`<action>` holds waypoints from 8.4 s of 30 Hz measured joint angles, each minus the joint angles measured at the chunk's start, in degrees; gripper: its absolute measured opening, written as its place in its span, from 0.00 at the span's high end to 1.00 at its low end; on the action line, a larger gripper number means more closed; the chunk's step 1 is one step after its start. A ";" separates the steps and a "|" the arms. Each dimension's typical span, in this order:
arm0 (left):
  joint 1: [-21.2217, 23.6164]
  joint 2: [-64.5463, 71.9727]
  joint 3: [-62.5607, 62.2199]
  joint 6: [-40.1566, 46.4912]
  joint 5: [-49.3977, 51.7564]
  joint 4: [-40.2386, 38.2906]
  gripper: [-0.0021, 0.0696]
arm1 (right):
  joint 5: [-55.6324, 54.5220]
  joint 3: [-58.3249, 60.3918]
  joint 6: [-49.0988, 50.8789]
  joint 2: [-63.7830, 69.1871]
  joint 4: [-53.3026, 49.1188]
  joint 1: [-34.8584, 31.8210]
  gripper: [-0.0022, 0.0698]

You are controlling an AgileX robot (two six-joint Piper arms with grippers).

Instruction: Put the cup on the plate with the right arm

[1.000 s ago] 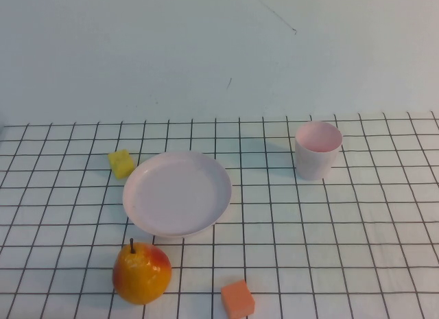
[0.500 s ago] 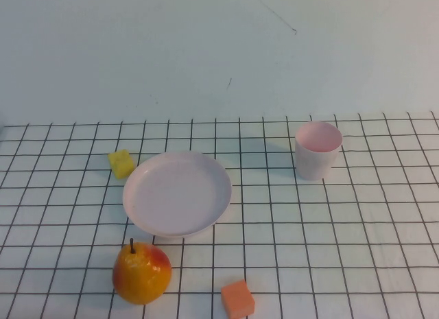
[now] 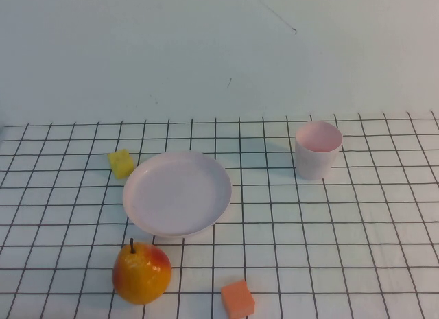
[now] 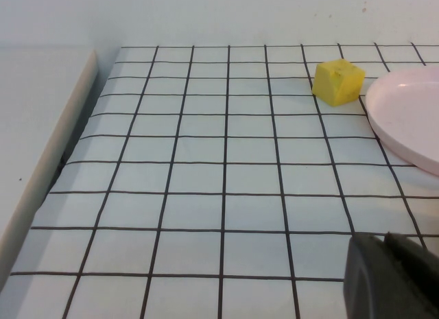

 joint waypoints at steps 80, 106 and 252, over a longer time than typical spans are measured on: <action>0.00 0.00 0.00 0.00 0.00 0.00 0.98 | 4.23 -52.16 -10.67 71.10 6.40 35.44 0.94; 0.00 0.00 0.00 0.00 0.00 0.00 0.98 | 6.64 -59.15 -9.54 71.54 10.15 35.47 0.48; 0.00 0.00 0.00 0.00 0.00 0.00 0.97 | -16.57 67.85 26.01 -65.71 -20.35 -1.77 0.97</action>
